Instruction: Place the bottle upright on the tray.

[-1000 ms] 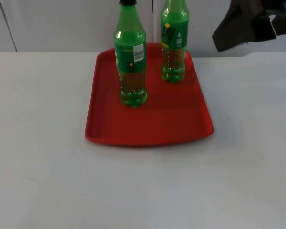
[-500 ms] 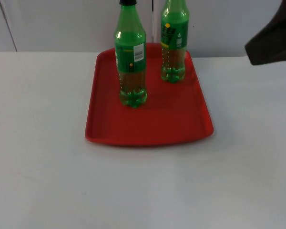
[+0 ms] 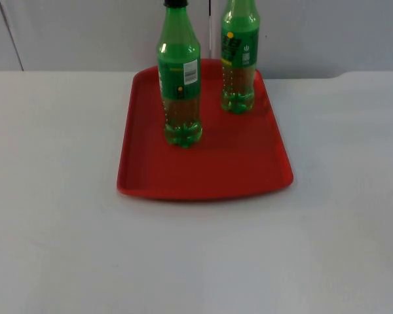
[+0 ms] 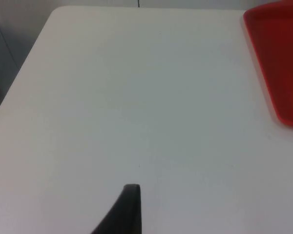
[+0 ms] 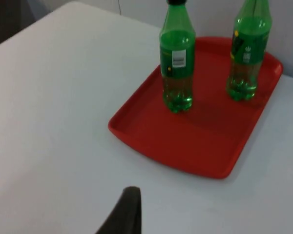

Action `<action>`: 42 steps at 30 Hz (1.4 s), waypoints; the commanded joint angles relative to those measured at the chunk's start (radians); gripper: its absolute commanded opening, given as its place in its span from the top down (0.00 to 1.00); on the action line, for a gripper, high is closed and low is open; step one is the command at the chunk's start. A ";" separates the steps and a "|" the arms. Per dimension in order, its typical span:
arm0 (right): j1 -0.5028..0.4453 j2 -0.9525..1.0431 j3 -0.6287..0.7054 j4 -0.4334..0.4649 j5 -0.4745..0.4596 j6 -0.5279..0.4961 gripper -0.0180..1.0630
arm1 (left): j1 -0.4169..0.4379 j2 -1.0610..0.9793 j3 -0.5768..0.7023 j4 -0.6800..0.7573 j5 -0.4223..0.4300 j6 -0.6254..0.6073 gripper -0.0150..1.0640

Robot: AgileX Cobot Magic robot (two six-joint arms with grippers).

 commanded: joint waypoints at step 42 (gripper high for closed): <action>0.005 -0.605 0.167 -0.006 0.471 -0.098 0.13 | -0.008 -0.004 0.003 0.003 -0.002 0.000 0.01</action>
